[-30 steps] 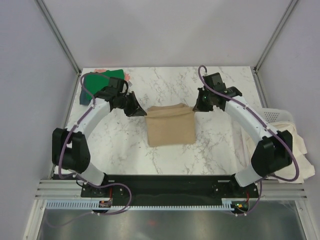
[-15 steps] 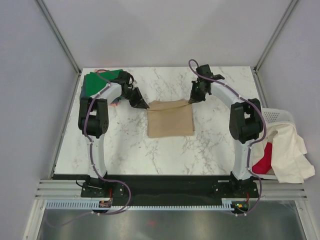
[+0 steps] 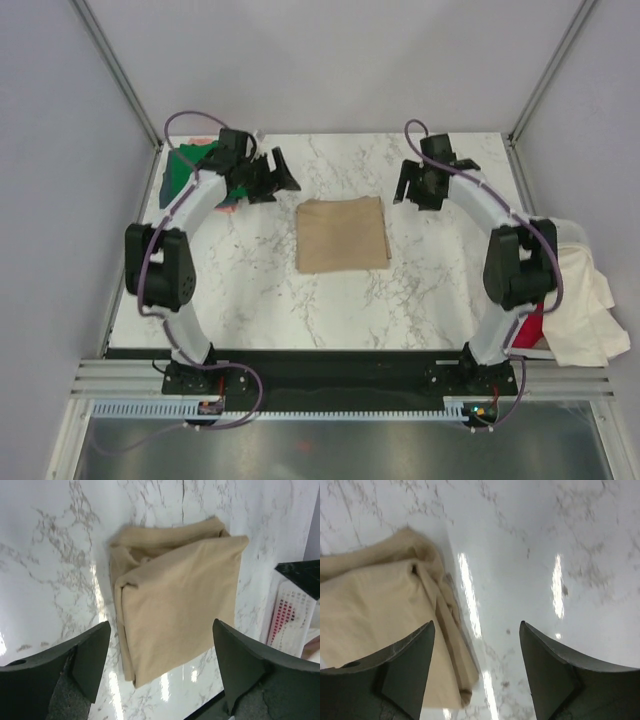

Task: Fold and stack the t-shirts
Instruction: Fold the tshirt, then neatly place the folded tshirt to the corner

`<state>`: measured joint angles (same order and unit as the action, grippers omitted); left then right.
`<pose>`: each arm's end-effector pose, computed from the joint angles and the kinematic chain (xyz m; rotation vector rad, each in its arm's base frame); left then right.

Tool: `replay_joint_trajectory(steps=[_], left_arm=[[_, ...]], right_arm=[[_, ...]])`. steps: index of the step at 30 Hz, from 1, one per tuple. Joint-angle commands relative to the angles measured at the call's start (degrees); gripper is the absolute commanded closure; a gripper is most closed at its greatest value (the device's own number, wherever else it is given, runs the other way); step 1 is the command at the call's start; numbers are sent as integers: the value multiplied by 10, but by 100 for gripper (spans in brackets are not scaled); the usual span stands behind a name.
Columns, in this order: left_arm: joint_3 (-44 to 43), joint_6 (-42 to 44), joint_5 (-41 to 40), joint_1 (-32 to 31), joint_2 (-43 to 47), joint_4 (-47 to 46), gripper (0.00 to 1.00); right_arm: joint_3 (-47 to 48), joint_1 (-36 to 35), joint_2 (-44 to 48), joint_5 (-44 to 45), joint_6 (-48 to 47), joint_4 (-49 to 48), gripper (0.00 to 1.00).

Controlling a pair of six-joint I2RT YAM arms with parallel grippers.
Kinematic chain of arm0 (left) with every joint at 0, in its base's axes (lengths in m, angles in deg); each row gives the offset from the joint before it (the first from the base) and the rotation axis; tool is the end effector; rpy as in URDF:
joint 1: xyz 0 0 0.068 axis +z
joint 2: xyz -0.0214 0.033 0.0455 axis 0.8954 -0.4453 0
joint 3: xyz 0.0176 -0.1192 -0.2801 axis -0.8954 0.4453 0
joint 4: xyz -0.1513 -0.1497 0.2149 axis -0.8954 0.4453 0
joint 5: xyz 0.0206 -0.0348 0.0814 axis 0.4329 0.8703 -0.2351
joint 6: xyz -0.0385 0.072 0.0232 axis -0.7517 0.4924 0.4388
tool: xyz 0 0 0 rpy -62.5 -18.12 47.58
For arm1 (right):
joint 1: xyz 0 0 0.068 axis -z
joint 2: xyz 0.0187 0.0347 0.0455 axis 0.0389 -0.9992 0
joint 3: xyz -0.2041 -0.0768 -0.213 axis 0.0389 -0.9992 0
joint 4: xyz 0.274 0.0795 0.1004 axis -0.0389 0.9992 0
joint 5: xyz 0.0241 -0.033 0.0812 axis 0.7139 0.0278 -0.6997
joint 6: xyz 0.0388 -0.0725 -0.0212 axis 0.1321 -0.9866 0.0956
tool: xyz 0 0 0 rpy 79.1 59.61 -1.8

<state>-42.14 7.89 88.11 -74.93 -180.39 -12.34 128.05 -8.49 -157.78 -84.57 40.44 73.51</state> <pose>0.4899 -0.1307 0.2590 -0.1489 2.4964 -0.8262 0.4915 0.0961 0.2133 0.3095 2.5834 0.2807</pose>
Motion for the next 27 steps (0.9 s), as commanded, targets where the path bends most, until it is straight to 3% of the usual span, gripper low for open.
replay_joint_trajectory(steps=[1, 4, 9, 12, 19, 25, 27], left_arm=[[144, 34, -32, -2, 70, -118, 10], [246, 55, -50, -17, 110, -239, 11], [293, 69, -83, -37, 94, -312, 14], [268, 64, -90, -38, 43, -317, 14], [175, 70, -100, -45, -69, -308, 15], [85, 62, -81, -45, -143, -274, 31], [76, 59, -69, -45, -156, -271, 38]], right_arm=[[-127, -25, 160, 19, 11, -44, 23], [-260, -61, 279, 10, 42, -86, 22], [-443, -148, 454, -17, 130, -161, 19], [-568, -173, 525, -45, 153, -212, 18], [-698, -186, 575, -63, 151, -269, 18], [-819, -212, 611, -64, 195, -410, 18], [-825, -226, 642, -45, 194, -405, 18]])
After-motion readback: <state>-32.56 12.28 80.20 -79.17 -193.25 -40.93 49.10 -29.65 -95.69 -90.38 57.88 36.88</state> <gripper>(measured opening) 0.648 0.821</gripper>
